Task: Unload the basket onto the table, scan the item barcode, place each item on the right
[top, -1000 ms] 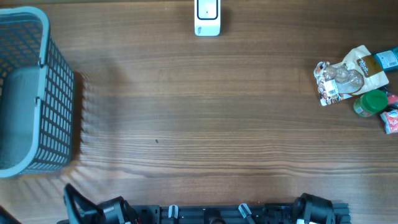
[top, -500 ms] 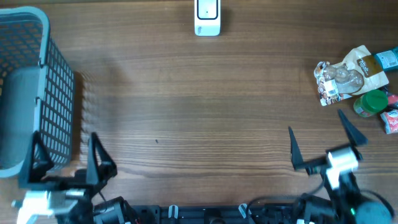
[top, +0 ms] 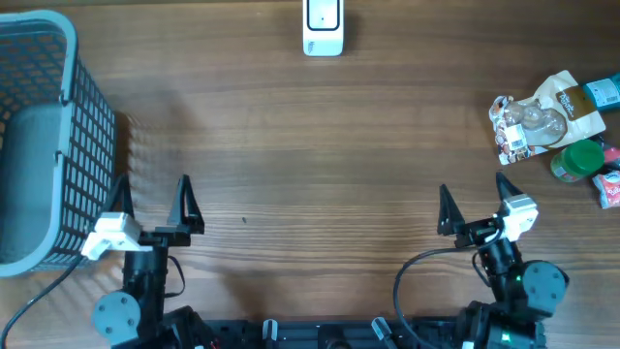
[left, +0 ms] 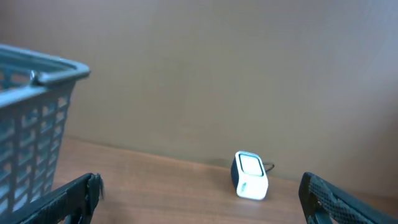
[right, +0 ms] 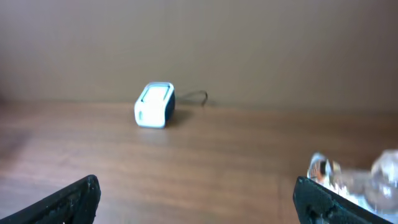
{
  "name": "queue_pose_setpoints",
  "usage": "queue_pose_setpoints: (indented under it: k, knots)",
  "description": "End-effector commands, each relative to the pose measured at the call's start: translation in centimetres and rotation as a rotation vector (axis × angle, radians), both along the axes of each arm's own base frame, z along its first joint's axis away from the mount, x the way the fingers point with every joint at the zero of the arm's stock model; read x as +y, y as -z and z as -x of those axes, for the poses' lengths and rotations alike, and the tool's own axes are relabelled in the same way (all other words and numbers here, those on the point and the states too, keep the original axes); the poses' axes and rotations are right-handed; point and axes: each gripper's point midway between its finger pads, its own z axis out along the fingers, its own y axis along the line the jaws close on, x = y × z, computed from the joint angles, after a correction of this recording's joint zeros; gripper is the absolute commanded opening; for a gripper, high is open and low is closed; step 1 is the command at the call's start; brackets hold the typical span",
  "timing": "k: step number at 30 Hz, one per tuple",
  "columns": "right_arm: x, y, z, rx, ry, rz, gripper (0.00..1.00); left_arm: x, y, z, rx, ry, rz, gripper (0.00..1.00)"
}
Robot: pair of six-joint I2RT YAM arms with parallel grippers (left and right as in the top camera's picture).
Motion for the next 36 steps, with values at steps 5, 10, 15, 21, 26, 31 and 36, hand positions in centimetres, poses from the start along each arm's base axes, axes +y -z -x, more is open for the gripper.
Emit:
queue_pose_setpoints:
  k: [5, 10, 15, 21, 26, 31, 36]
  knots:
    - [-0.5, 0.5, -0.3, 0.019, 0.031, -0.014, 1.0, -0.2, 5.4, -1.2, 0.11, 0.036, 0.03, 1.0]
    - [-0.5, 0.5, -0.3, 0.019, 0.031, -0.014, 1.0, -0.2, 9.1, -1.2, 0.258, 0.036, 0.084, 1.0]
    - [-0.5, 0.5, -0.3, 0.019, 0.031, -0.015, 1.0, -0.2, 10.9, -1.0, 0.331, 0.037, 0.111, 1.0]
    - [-0.5, 0.5, -0.3, 0.019, 0.031, -0.014, 1.0, -0.9, 10.9, -1.1, 0.335, 0.056, 0.104, 1.0]
    - [-0.5, 0.5, -0.3, 0.019, 0.031, -0.014, 1.0, -0.9, 10.9, -1.1, 0.335, 0.056, 0.104, 1.0]
    - [-0.6, 0.5, -0.3, 0.019, 0.031, -0.014, 1.0, -0.5, 11.0, -1.2, 0.338, 0.016, 0.099, 1.0]
    - [-0.5, 0.5, -0.3, 0.019, 0.031, -0.014, 1.0, -0.4, 10.8, -1.9, 0.272, -0.077, 0.068, 1.0]
